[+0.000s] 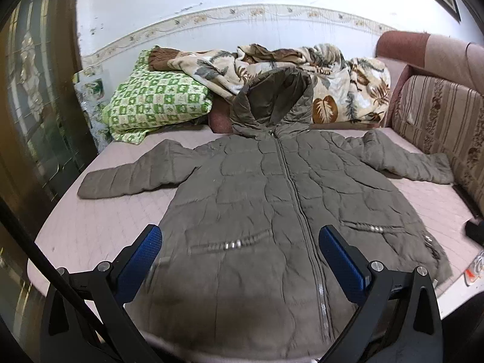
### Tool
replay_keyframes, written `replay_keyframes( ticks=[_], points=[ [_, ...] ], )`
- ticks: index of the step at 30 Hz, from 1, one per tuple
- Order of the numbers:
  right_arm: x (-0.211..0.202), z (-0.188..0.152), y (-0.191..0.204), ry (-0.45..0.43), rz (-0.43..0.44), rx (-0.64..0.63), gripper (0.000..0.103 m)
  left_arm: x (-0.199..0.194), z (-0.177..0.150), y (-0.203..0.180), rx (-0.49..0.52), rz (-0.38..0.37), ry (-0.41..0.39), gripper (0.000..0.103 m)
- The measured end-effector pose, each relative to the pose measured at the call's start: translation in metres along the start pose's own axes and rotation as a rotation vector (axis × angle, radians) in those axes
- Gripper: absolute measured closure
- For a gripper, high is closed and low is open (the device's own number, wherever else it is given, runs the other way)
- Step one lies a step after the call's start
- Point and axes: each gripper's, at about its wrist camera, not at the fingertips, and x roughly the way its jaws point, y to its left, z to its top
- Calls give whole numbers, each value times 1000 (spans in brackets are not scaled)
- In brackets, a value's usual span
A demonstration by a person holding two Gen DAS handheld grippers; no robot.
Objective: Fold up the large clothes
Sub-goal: 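Reach the right tool to the jacket sleeve cuff and close on it, then lift the sleeve with the right tool and lay it across the jacket body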
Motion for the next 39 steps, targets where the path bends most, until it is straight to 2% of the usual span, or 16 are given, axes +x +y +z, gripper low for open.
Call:
replay_keyframes(
  ticks=[4, 9, 10, 12, 14, 16, 19, 22, 26, 29, 33, 34, 35, 36, 39],
  points=[
    [17, 29, -57, -11, -43, 130, 0, 40, 29, -12, 36, 17, -14, 0],
    [49, 78, -146, -61, -63, 371, 0, 105, 55, -34, 71, 47, -43, 0],
    [61, 85, -168, -74, -49, 435, 3, 113, 56, -36, 66, 47, -44, 0],
    [83, 97, -211, -90, -65, 555, 14, 125, 52, -36, 44, 18, -45, 0],
    [104, 105, -249, -96, -80, 651, 31, 139, 47, -37, 30, -4, -19, 0],
    [126, 109, -291, -96, -112, 759, 39, 150, 48, -39, 33, -29, 16, 0],
    [147, 112, -329, -115, -141, 857, 40, 158, 47, -38, 39, -20, 4, 0],
    [165, 119, -353, -120, -144, 904, 41, 172, 46, -39, 30, -28, 41, 0],
    [188, 126, -368, -77, -236, 932, 41, 184, 44, -41, 22, -58, 81, 0],
    [203, 125, -376, -33, -359, 945, 41, 185, 44, -44, 31, -56, 73, 0],
    [218, 135, -393, -72, -357, 918, 40, 191, 42, -47, 41, -55, 80, 0],
    [220, 136, -395, -75, -360, 902, 45, 193, 42, -47, 43, -51, 84, 0],
    [219, 137, -395, -87, -363, 894, 73, 194, 42, -47, 44, -52, 89, 0],
    [218, 137, -393, -84, -372, 884, 80, 195, 43, -47, 43, -55, 94, 0],
    [205, 146, -377, -139, -367, 863, 85, 193, 44, -44, 33, -53, 84, 0]
  ],
)
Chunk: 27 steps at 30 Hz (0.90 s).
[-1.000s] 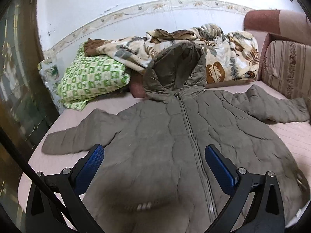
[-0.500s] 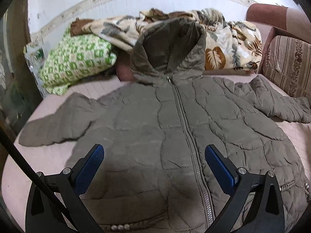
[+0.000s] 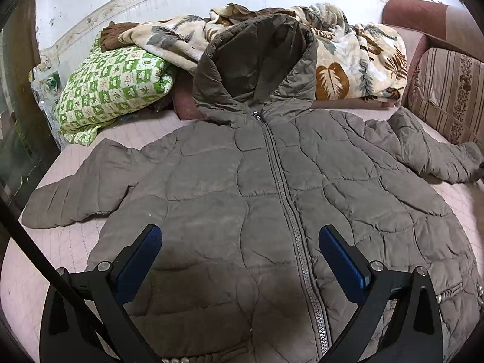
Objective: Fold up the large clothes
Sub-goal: 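Lift the sleeve with the right tool and lay it across the jacket body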
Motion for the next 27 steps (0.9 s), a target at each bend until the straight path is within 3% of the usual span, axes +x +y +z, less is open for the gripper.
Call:
replay_keyframes(
  ticks=[7, 10, 16, 27],
  points=[
    [-90, 1, 77, -199, 149, -210, 87, -6, 0, 4, -13, 2, -11, 0],
    [-123, -6, 106, -243, 224, -278, 88, -14, 3, 12, -33, 7, -32, 0],
    [-179, -36, 168, -235, 424, -391, 88, -29, 6, 39, -95, 44, -75, 0],
    [-246, -120, 270, -175, 712, -535, 88, -26, -2, 79, -150, 84, -52, 0]
  ],
)
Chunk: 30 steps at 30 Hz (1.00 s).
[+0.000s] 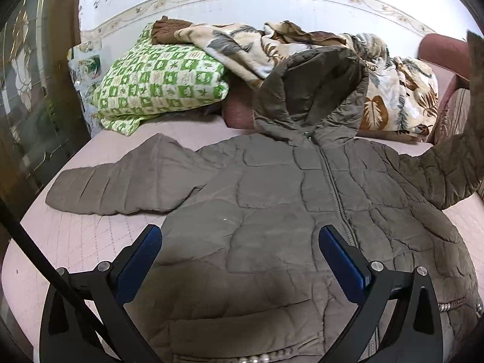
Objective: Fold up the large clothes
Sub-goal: 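Lift the sleeve with the right tool and lay it across the jacket body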
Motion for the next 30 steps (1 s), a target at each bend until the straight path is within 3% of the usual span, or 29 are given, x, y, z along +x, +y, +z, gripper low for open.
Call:
replay_keyframes(
  ticks=[11, 15, 19, 26, 30],
  points=[
    [39, -69, 100, 195, 270, -60, 88, -8, 0, 8, -8, 3, -27, 0],
    [58, -100, 127, 278, 329, -70, 88, -7, -1, 17, -27, 21, -25, 0],
    [97, -154, 143, 434, 363, -63, 88, -1, -3, 31, -65, 37, -3, 0],
    [157, -265, 142, 693, 320, -99, 88, 6, -5, 36, -81, 33, 24, 0],
    [170, -301, 137, 772, 310, -128, 88, 7, -6, 33, -71, 37, 24, 0]
  ],
)
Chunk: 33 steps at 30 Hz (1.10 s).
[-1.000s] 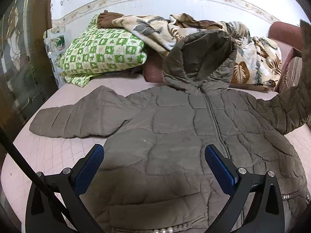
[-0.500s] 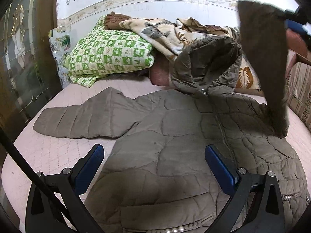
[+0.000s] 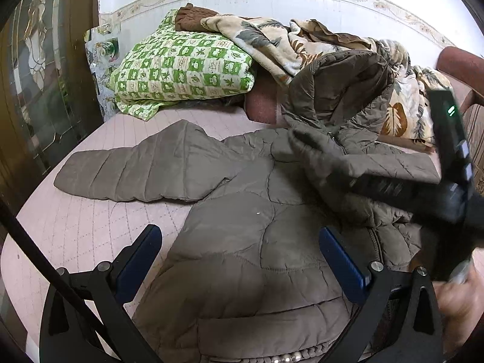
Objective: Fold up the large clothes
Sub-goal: 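Lift the sleeve with the right tool and lay it across the jacket body, then open the right tool and release the sleeve on the jacket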
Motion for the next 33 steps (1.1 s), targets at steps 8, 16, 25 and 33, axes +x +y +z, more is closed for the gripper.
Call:
replay_keyframes(
  ticks=[8, 16, 25, 33],
  points=[
    [33, -22, -4, 147, 35, 7, 65, 10, 7, 2, -10, 28, -2, 0],
    [-25, 13, -24, 45, 126, 62, 39, 55, 29, -1, -29, 20, 77, 0],
    [-101, 46, -162, -150, -353, 236, 41, 108, 41, -32, 28, -9, 191, 0],
    [-78, 33, -215, -25, -467, 302, 55, 142, 34, -38, 46, 58, 285, 0]
  ],
)
